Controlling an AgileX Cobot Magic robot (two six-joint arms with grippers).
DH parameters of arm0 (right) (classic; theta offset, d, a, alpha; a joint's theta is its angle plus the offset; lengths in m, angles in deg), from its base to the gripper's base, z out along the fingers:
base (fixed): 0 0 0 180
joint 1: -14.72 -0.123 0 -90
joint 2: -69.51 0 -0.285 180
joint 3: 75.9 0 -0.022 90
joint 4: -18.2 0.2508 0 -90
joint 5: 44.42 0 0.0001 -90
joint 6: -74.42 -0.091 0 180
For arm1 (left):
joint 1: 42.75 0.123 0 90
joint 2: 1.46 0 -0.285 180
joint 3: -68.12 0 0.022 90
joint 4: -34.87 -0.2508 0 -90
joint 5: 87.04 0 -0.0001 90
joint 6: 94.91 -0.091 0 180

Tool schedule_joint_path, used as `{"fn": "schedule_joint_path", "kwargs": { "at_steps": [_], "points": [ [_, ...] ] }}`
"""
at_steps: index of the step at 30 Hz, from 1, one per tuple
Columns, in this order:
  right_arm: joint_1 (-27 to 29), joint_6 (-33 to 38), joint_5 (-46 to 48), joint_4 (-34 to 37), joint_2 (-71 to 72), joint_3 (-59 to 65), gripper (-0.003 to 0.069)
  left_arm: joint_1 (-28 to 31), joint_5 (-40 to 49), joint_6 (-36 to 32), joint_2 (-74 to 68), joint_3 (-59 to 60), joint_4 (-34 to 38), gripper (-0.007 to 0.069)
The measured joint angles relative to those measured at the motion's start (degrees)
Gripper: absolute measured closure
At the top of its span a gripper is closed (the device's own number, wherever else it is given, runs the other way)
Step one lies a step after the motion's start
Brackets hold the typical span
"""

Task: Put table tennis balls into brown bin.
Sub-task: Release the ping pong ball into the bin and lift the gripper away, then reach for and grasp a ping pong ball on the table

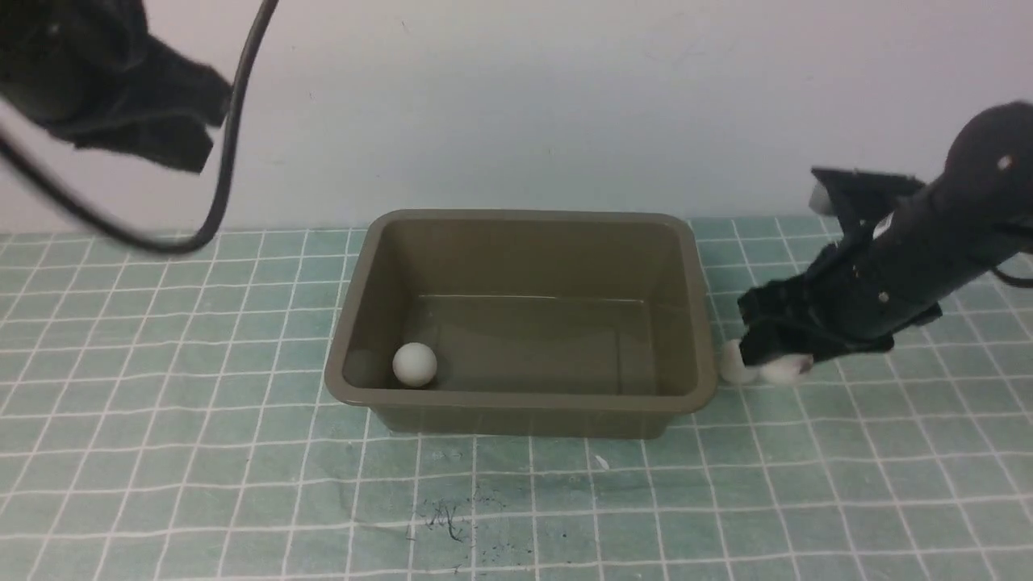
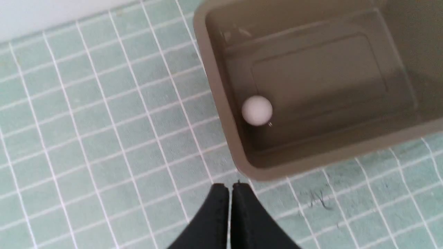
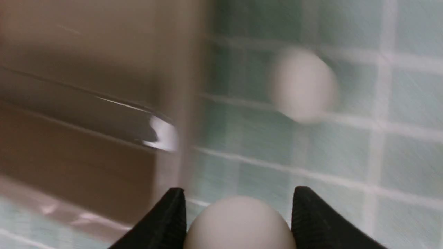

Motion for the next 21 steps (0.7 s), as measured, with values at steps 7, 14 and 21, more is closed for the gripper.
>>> {"fn": "schedule_joint_path", "kwargs": {
  "at_steps": [7, 14, 21],
  "points": [
    [-6.7, 6.0, -1.9, 5.7, -4.4, -10.9, 0.0283, 0.0, -10.9, 0.0, 13.7, 21.8, 4.9, 0.0629],
    [-4.9, 6.0, 4.5, 3.9, -7.0, -17.5, 0.0091, 0.0, -13.5, 0.0, 16.1, 29.8, 5.0, 0.0629],
    [4.7, -0.2, 9.9, -6.3, -5.1, -17.6, 0.0144, 0.0, -14.3, 0.0, 16.3, 30.2, 5.1, 0.0629]
  ]
}}
